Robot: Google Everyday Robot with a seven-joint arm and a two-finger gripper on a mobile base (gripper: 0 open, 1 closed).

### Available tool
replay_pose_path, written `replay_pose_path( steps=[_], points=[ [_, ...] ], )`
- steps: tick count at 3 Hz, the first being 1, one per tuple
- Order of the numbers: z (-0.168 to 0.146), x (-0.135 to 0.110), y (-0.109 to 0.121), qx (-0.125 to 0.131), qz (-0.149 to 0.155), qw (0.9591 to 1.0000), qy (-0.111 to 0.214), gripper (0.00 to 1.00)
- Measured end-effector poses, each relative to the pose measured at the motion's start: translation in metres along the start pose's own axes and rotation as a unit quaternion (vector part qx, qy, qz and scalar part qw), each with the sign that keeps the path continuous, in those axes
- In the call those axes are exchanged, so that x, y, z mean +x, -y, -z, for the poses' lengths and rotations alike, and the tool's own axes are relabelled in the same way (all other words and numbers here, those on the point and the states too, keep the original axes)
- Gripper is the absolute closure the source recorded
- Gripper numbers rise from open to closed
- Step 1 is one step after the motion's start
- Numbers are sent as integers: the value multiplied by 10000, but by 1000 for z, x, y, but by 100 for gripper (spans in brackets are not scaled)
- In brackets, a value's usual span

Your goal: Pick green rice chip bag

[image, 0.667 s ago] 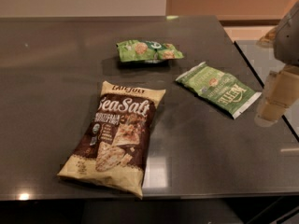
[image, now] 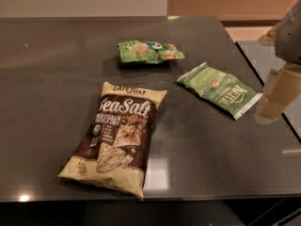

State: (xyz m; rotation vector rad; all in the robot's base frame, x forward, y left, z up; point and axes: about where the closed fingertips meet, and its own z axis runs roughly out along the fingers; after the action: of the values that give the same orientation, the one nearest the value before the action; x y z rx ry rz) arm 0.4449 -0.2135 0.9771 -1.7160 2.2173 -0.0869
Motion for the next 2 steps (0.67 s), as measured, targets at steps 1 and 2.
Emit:
replay_pose_path(
  steps=[1, 2],
  points=[
    [-11, -33, 39, 155, -19, 9982, 586, 0],
    [-22, -60, 76, 288, -93, 9949, 966, 0]
  ],
)
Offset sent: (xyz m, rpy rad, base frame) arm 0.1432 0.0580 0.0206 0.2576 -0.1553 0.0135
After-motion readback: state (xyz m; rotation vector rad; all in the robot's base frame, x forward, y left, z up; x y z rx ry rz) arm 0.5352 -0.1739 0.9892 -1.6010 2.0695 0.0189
